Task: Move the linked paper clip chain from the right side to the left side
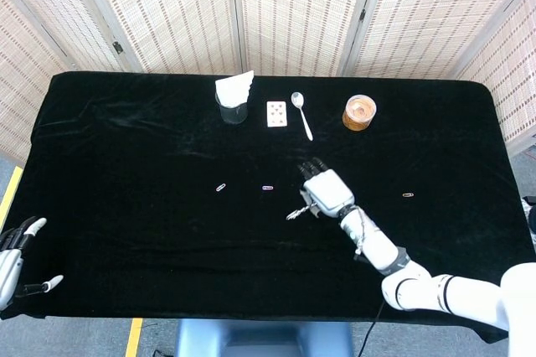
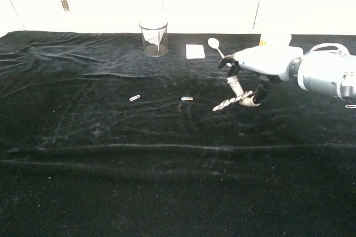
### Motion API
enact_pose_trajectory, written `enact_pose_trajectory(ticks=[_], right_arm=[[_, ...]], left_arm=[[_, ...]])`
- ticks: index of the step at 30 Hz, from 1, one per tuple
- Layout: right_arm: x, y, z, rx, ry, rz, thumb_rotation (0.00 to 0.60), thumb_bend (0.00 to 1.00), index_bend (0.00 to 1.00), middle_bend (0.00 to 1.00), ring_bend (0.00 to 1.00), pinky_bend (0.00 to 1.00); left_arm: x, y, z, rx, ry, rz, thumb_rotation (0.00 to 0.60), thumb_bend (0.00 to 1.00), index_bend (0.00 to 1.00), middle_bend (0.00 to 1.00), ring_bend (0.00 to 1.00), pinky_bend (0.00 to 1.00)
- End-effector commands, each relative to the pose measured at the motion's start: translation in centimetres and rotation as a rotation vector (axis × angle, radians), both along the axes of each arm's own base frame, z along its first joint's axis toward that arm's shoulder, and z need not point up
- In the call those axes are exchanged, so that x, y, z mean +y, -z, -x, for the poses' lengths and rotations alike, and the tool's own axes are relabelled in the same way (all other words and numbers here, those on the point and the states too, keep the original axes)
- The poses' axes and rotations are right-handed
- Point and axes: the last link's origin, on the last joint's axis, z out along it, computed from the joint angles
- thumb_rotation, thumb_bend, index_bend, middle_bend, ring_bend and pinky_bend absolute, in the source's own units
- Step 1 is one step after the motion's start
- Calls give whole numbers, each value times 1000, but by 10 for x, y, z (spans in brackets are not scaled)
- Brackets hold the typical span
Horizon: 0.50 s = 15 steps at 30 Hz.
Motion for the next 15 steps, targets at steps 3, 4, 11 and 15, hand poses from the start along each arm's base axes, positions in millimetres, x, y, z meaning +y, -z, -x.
enact_pose_trajectory(ticks=[3,4,11,15], right_arm=[[19,14,-14,42,-69,-60,600,409,767,125,73,0],[20,18,-17,45,-74,-69,600,409,767,125,73,0],[24,51,-31,53,-87,-105,600,408,767,125,74,0],[28,72,-42,40,-99,-115,600,409,767,125,73,0]], left_arm=[[-1,-2,1,-3,-3,-8,600,152,0,61,123,99],[-1,-2,1,-5,-4,-10,600,151,0,62,124,99],[-1,-9,6,-17,-24,-39,600,152,0,61,123,99],[-2,-12,9,-22,-37,-57,600,152,0,61,123,99]])
